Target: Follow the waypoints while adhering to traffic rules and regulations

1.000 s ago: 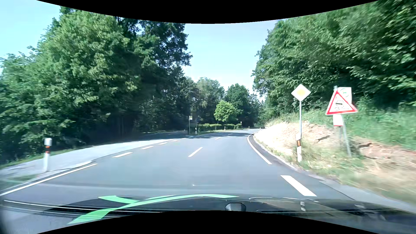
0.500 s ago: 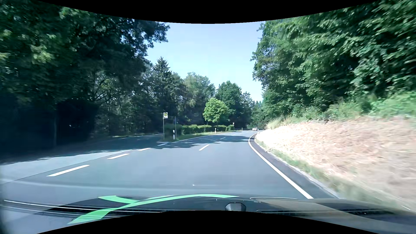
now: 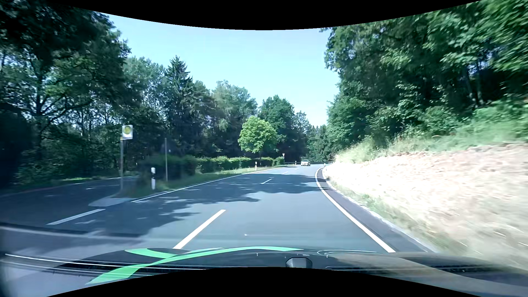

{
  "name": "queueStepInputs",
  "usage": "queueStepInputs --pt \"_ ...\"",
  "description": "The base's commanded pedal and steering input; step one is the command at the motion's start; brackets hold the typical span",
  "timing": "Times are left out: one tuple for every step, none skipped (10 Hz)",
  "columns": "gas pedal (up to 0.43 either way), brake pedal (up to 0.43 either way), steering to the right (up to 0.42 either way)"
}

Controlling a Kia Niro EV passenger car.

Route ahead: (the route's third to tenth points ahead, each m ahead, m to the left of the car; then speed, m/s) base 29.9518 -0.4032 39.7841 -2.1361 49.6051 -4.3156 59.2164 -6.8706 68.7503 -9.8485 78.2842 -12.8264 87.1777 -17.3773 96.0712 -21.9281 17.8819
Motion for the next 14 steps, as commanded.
queueStepInputs --pt "0.197 0.0 0.032" --pt "0.197 0.0 0.032" --pt "0.22 0.0 0.032" --pt "0.22 0.0 0.031" --pt "0.228 0.0 0.03" --pt "0.228 0.0 0.028" --pt "0.24 0.0 0.028" --pt "0.24 0.0 0.027" --pt "0.24 0.0 0.025" --pt "0.248 0.0 0.022" --pt "0.248 0.0 0.021" --pt "0.248 0.0 0.021" --pt "0.24 0.0 0.021" --pt "0.197 0.0 0.021"
